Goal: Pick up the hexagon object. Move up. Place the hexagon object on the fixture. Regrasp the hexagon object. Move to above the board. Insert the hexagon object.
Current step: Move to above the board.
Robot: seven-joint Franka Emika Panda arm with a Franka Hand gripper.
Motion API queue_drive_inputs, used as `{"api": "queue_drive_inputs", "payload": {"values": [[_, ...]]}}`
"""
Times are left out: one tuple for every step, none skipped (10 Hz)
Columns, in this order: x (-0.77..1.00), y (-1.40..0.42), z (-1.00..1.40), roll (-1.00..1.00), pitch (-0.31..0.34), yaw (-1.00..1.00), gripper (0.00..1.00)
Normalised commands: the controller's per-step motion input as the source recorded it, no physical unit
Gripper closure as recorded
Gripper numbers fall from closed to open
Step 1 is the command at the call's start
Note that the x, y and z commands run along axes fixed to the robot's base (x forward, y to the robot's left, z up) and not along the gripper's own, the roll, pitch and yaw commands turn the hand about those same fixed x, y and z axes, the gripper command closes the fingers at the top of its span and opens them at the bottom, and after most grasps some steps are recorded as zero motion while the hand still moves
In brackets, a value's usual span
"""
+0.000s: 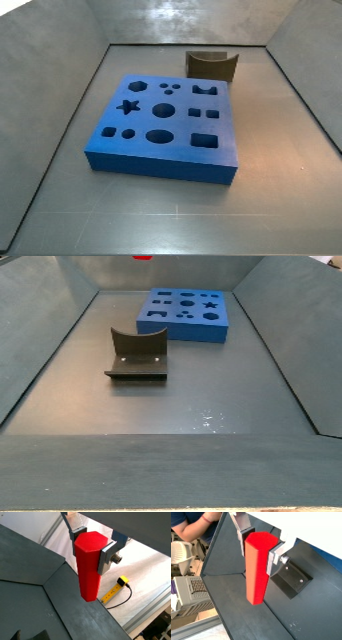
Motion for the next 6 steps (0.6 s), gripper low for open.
{"api": "queue_drive_inputs", "payload": {"values": [[0.0,-0.01,0.04,-0.01,0.212,0.07,1.0],[0.01,-0.02,0.04,-0.01,0.204,0.11,1.0],[-0.5,-1.0,0.09,-1.0,0.046,-0.22,1.0],[-0.51,-1.0,0.11,-1.0,0.033,-0.21,1.0],[-0.54,-1.0,0.11,-1.0,0.032,-0.21,1.0],[-0.56,-1.0,0.09,-1.0,0.036,-0.21,1.0]]}}
